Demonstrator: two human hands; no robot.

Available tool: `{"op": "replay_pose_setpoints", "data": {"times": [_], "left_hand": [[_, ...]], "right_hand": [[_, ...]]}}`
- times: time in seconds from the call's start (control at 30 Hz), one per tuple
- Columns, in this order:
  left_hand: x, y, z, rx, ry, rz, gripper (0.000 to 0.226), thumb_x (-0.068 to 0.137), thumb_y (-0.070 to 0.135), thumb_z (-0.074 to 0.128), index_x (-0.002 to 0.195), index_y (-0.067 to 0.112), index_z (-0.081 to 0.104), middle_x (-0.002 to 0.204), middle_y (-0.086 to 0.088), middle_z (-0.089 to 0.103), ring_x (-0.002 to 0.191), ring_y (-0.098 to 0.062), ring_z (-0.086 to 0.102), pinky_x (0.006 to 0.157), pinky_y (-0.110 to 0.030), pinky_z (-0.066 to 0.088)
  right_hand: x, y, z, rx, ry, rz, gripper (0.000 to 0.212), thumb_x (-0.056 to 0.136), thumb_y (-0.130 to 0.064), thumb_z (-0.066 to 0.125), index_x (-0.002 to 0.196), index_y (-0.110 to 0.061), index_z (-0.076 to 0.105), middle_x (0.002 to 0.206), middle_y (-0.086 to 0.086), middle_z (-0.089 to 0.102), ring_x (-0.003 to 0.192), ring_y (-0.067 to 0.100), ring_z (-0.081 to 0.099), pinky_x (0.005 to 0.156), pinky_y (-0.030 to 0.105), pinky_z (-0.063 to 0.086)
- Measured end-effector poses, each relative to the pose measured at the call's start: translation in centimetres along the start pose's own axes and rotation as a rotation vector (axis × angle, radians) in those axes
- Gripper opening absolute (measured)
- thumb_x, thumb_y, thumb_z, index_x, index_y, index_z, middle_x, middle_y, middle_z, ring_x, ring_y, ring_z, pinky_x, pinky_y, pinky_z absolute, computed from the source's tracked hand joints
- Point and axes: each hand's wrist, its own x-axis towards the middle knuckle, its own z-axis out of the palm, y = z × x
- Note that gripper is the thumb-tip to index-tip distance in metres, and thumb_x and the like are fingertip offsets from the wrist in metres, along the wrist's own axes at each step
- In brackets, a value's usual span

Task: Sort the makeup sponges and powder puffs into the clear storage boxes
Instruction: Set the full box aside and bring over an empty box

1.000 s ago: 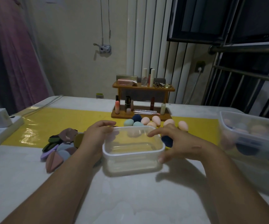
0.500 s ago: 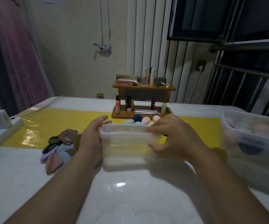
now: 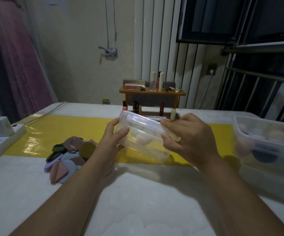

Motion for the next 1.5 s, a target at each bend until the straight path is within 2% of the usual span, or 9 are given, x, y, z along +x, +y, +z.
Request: {"op": "replay_pose_setpoints", "data": {"times": [0.1,0.23,0.47,0.73,0.87,0.97,1.2,1.3,1.5], "left_hand": [[0.1,0.0,0.2,-0.008,0.033,0.039,0.047,0.093,0.029,0.058,0.138,0.027,0.043,0.121,0.002,0.055,0.094,-0.008,0.065,0.064,-0.016,0.054],[0.1,0.1,0.4,0.036,0.029,0.131,0.054,0.078,0.041,0.058,0.131,0.029,0.055,0.120,0.004,0.061,0.093,0.000,0.067,0.068,-0.019,0.054],[0.2,0.0,0.6,-0.024,0.229,0.111,0.040,0.099,0.032,0.050,0.137,0.042,0.044,0.115,0.016,0.050,0.105,-0.012,0.055,0.076,-0.036,0.053],[-0.1,0.1,0.6,0.065,0.262,0.162,0.057,0.079,0.043,0.057,0.134,0.032,0.054,0.123,0.001,0.056,0.107,-0.022,0.059,0.084,-0.046,0.056],[0.1,0.0,0.5,0.121,0.216,0.190,0.062,0.074,0.052,0.058,0.133,0.035,0.055,0.123,0.005,0.058,0.110,-0.016,0.059,0.088,-0.044,0.055],[0.0,0.1,0.9,0.169,0.183,0.244,0.058,0.078,0.049,0.057,0.134,0.035,0.055,0.120,0.011,0.059,0.099,0.004,0.061,0.080,-0.031,0.053],[-0.2,0.0,1.3,0.181,0.206,0.269,0.029,0.094,0.046,0.046,0.120,0.040,0.055,0.109,0.016,0.058,0.083,0.012,0.062,0.065,-0.014,0.050],[-0.1,0.0,1.6,0.205,0.187,0.281,0.033,0.095,0.049,0.049,0.126,0.037,0.055,0.112,0.015,0.059,0.087,0.008,0.063,0.067,-0.019,0.051],[-0.2,0.1,2.0,0.298,0.174,0.328,0.049,0.079,0.068,0.045,0.121,0.046,0.055,0.108,0.038,0.057,0.101,0.010,0.057,0.086,-0.034,0.052]], "right_hand": [[-0.1,-0.2,0.7,-0.035,0.032,-0.041,0.031,0.085,-0.029,0.066,0.106,-0.010,0.078,0.081,0.001,0.076,0.071,0.025,0.061,0.056,0.032,0.049],[-0.2,-0.8,1.5,-0.063,0.062,-0.070,0.027,0.087,-0.025,0.065,0.105,-0.007,0.077,0.077,0.003,0.074,0.067,0.026,0.059,0.056,0.033,0.048],[0.0,-2.1,2.1,-0.040,0.152,-0.106,0.026,0.094,-0.019,0.057,0.087,-0.005,0.077,0.065,0.008,0.068,0.056,0.026,0.057,0.047,0.035,0.046],[0.1,-1.9,1.9,-0.029,-0.080,0.087,0.038,0.081,-0.050,0.054,0.091,-0.022,0.077,0.078,-0.007,0.071,0.070,0.019,0.058,0.052,0.029,0.044],[0.5,-2.7,1.7,-0.117,-0.103,0.128,0.044,0.083,-0.060,0.050,0.076,-0.025,0.075,0.063,-0.008,0.064,0.060,0.017,0.054,0.048,0.022,0.024],[1.3,-3.6,1.6,-0.135,-0.108,0.202,0.048,0.083,-0.061,0.048,0.067,-0.023,0.071,0.056,-0.006,0.060,0.053,0.016,0.050,0.048,0.019,0.012],[2.8,-4.6,1.7,-0.177,-0.206,0.273,0.058,0.085,-0.068,0.036,0.093,-0.026,0.077,0.072,-0.009,0.066,0.061,0.014,0.056,0.048,0.023,0.027],[3.4,-4.5,1.3,-0.235,-0.228,0.300,0.060,0.083,-0.073,0.036,0.089,-0.027,0.074,0.067,-0.010,0.055,0.057,0.013,0.047,0.047,0.021,0.019],[4.1,-5.0,1.2,-0.196,-0.275,0.222,0.056,0.094,-0.068,0.032,0.096,-0.027,0.071,0.078,-0.006,0.068,0.066,0.016,0.060,0.056,0.031,0.048]]}}
